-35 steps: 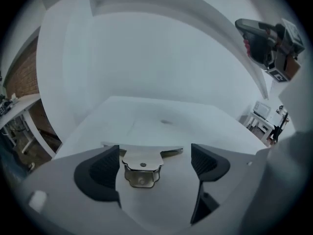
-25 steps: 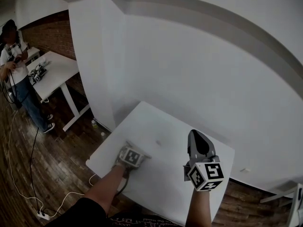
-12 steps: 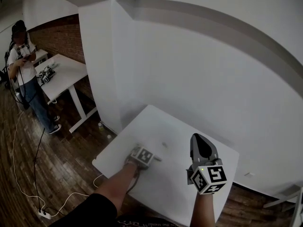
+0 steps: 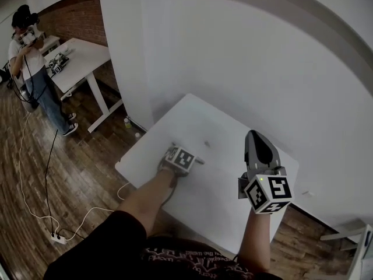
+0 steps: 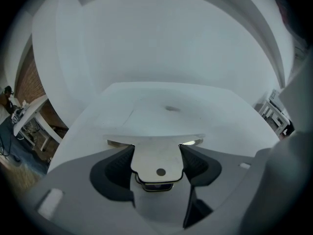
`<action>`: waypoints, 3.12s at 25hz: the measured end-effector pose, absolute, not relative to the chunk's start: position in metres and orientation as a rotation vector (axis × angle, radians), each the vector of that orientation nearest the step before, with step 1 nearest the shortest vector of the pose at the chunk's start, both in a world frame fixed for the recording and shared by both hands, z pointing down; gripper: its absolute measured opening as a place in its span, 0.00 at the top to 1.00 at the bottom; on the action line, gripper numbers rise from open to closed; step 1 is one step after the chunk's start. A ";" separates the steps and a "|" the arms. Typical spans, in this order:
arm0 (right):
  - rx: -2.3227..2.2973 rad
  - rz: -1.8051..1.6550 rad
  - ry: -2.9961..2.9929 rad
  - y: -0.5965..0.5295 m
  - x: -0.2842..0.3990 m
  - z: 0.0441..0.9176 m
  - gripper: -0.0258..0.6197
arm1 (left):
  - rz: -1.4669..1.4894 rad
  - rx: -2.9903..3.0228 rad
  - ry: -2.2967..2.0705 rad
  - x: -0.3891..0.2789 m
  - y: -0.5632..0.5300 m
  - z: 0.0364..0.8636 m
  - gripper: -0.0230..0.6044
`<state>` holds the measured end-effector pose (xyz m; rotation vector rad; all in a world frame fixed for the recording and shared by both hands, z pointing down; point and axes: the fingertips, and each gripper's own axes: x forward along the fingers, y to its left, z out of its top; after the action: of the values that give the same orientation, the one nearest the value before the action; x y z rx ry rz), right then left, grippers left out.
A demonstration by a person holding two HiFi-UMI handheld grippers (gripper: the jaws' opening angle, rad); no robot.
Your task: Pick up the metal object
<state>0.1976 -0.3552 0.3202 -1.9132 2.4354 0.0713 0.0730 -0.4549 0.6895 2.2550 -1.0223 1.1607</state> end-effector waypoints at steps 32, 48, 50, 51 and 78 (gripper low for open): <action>-1.919 0.038 2.444 -0.372 0.177 0.325 0.94 | 0.581 2.681 -1.220 0.059 -0.437 0.351 0.49; -1.950 0.009 2.438 -0.381 0.182 0.326 0.94 | 0.600 2.693 -1.216 0.062 -0.431 0.352 0.49; -1.946 0.006 2.445 -0.381 0.181 0.327 0.94 | 0.605 2.689 -1.218 0.062 -0.431 0.354 0.49; -1.943 0.005 2.449 -0.381 0.180 0.327 0.94 | 0.608 2.687 -1.219 0.062 -0.430 0.355 0.49; -1.947 0.016 2.472 -0.382 0.180 0.329 0.94 | 0.610 2.663 -1.232 0.059 -0.431 0.363 0.49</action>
<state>0.1801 -0.3824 0.3293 -1.9470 2.4721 0.0155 0.0587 -0.4306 0.3627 2.6631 -1.2322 0.6101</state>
